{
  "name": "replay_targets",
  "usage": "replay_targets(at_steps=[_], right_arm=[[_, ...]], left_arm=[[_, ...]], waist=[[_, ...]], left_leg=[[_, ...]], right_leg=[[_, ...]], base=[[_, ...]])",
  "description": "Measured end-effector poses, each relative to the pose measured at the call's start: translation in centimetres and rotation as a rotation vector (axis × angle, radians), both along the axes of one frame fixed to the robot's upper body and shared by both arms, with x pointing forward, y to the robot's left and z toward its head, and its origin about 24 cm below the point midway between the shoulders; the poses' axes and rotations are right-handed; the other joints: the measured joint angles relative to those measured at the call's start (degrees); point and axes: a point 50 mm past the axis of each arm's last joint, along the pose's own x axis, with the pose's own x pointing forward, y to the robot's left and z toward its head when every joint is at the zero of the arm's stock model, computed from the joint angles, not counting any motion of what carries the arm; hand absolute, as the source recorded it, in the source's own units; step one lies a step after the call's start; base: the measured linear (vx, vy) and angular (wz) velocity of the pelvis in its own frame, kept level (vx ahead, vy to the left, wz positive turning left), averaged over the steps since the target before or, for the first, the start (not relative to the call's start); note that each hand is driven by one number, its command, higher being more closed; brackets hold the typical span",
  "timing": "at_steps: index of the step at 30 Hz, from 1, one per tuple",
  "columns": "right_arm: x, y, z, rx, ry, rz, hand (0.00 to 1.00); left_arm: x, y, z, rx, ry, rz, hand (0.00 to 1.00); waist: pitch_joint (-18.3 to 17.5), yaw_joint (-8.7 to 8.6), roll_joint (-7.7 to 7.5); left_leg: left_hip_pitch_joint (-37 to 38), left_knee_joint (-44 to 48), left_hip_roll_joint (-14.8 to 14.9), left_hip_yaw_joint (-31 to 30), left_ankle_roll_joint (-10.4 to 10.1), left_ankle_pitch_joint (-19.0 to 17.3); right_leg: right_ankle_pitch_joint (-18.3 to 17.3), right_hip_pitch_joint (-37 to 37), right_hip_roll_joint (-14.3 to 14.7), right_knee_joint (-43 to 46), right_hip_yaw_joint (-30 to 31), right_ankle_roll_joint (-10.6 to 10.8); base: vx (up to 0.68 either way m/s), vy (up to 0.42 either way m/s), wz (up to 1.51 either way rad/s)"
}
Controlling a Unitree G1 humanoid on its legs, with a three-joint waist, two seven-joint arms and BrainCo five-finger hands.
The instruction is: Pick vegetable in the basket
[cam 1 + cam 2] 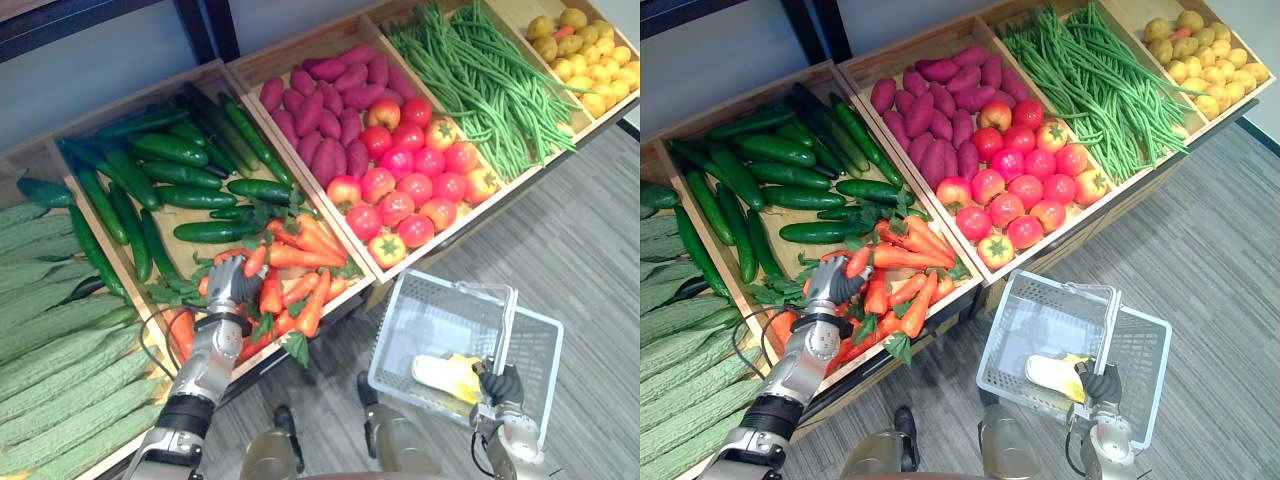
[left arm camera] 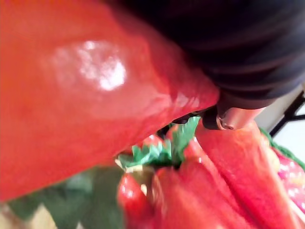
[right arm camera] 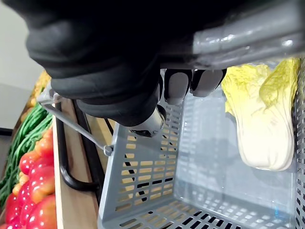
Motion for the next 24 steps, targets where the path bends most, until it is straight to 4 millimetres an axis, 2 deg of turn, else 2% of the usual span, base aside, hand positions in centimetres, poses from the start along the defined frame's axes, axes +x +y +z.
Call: replay_targets(at_steps=[2, 7, 15, 20, 21, 23, 24], right_arm=[[-0.1, 0.1, -0.1, 0.010, 0.000, -0.010, 1.00], [-0.1, 0.2, -0.1, 0.019, -0.005, -0.022, 1.00], [-0.6, 0.2, 0.3, 0.011, -0.019, -0.031, 1.00], [0.8, 0.6, 2.6, -0.013, -0.126, -0.018, 1.00], [1.0, 0.6, 2.9, -0.017, -0.142, -0.015, 1.00], [2.0, 0.9, 4.2, -0.035, -0.200, 0.007, 1.00], [2.3, 1.1, 4.4, -0.035, -0.210, 0.016, 1.00]], left_arm=[[-0.6, -0.3, 1.6, -0.096, -0.109, 0.021, 1.00], [-2.1, -1.1, 3.5, -0.240, -0.259, 0.012, 1.00], [-4.4, -2.3, 6.4, -0.477, -0.469, -0.042, 1.00], [-4.5, -3.5, 6.8, -0.628, -0.498, -0.126, 1.00], [-4.5, -3.7, 6.8, -0.637, -0.497, -0.135, 1.00], [-4.4, -4.5, 6.8, -0.672, -0.485, -0.173, 1.00], [-4.4, -4.6, 6.8, -0.673, -0.483, -0.182, 1.00]], waist=[[0.0, 0.11, 0.02], [-0.5, 0.48, 0.19], [-3.6, 1.74, 0.43], [-3.7, 2.09, 0.66], [-3.8, 2.20, 0.65], [-4.0, 2.85, 0.74], [-4.1, 2.79, 0.63]], left_leg=[[0.4, 0.0, 0.0, 0.0, 0.0, 0.0], [0.7, 0.0, 0.1, 0.7, 0.0, 0.0], [2.3, 1.0, 0.9, 4.2, 0.1, -0.7], [2.1, 8.4, 3.8, 10.9, 0.0, -5.3], [2.0, 9.2, 4.7, 12.2, 0.1, -5.9], [2.4, 10.2, 6.7, 17.9, 0.4, -6.7], [2.6, 10.2, 7.1, 19.3, 0.4, -6.7]], right_leg=[[0.0, 0.5, 0.1, 0.0, 0.0, 0.0], [0.0, 0.8, 0.0, 0.0, 0.6, 0.0], [0.6, 0.8, 0.6, 0.0, 2.6, 0.3], [1.7, 0.2, 3.7, -0.4, 8.2, 1.4], [1.4, -0.3, 3.8, -0.7, 8.0, 1.1], [0.0, -3.1, 1.7, -0.7, -1.0, -1.0], [-0.1, -4.1, 0.8, 0.0, -4.3, -1.2]], base=[[-0.03, 0.006, 0.00], [-0.03, 0.006, -0.06], [0.00, 0.016, -0.17], [-0.09, 0.034, -0.68], [-0.16, 0.064, -1.17], [-0.11, 0.027, -1.31], [-0.01, -0.022, -1.24]])
